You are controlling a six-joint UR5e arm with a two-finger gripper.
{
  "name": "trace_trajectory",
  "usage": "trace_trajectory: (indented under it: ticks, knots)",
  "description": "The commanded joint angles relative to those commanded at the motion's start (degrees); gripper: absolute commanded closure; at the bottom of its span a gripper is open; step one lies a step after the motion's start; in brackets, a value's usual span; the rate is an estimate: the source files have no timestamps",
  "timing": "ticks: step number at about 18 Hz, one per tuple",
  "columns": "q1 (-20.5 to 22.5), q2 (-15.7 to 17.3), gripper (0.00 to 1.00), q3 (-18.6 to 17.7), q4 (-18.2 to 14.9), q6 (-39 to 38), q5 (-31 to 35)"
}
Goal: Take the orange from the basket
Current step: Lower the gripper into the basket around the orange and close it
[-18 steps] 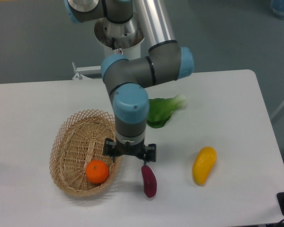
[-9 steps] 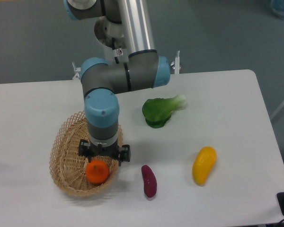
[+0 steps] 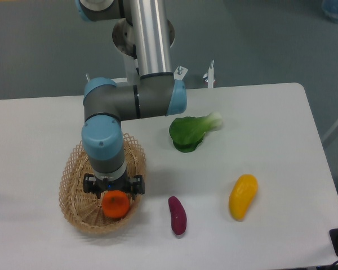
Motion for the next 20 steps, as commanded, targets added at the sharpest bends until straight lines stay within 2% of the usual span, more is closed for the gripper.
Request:
trace_trajectory:
  ticks: [10, 13, 15, 17, 18, 20]
  knots:
    - [-1.14, -2.11, 0.00, 0.70, 0.09, -0.63, 2.20]
    - [-2.02, -3.34, 0.00, 0.88, 1.31, -2.30, 5.88]
    - [-2.29, -3.35, 0.19, 0.97, 1.50, -2.38, 6.33]
    - [-2.29, -3.35, 0.31, 1.23, 1.58, -2.47, 6.33]
    - [-2.29, -3.26, 0.35, 1.32, 1.76, -2.47, 6.33]
    - [-2.29, -2.91, 0.36, 1.32, 1.85, -2.39, 6.24]
